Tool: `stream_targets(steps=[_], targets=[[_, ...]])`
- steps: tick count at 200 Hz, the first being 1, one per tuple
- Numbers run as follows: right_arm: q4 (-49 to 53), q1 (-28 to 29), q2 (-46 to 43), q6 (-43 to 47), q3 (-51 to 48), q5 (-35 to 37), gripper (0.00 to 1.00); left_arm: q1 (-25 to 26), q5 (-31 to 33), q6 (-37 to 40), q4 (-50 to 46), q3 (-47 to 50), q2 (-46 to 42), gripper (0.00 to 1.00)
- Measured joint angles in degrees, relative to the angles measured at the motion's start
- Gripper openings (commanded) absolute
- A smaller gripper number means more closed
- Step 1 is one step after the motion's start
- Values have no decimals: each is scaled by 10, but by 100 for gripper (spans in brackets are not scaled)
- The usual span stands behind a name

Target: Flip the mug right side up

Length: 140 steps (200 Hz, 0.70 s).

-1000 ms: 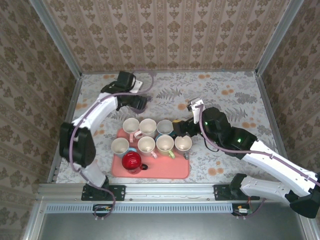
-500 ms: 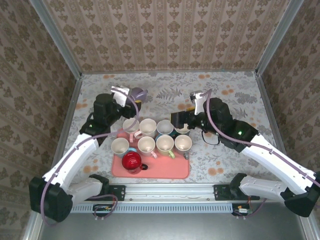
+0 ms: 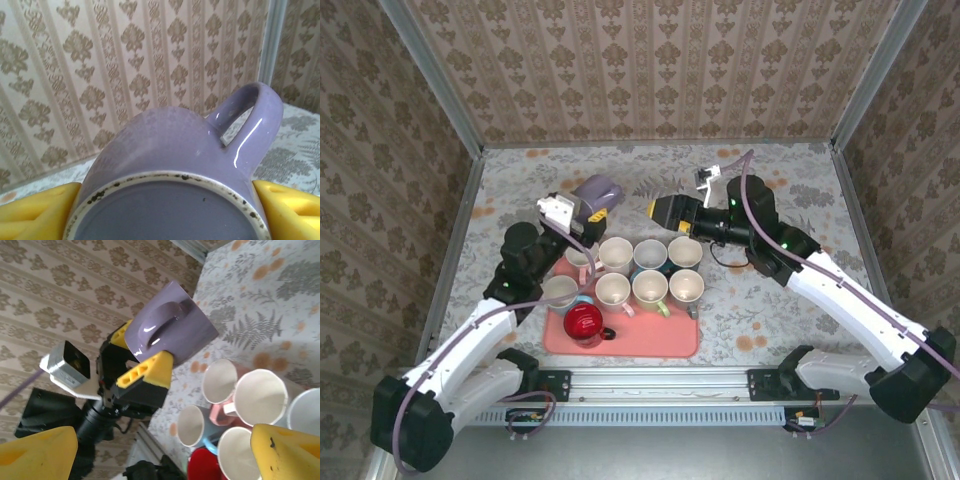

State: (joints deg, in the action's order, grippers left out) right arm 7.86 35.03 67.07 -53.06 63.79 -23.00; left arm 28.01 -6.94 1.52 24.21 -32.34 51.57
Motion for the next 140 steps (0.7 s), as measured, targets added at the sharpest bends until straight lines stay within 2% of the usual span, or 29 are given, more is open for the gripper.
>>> stream_targets(steps=[30, 53, 86, 140], targets=[[-66, -17, 23, -73, -2, -35, 90, 2, 0, -7, 54, 24, 0, 18], [-95, -20, 53, -116, -1, -57, 86, 5, -10, -3, 76, 32, 0, 19], [-103, -20, 110, -174, 22, -85, 79, 23, -34, 38, 118, 46, 0, 20], [-155, -16, 172, -261, 33, -113, 66, 35, -58, 103, 124, 54, -3, 20]])
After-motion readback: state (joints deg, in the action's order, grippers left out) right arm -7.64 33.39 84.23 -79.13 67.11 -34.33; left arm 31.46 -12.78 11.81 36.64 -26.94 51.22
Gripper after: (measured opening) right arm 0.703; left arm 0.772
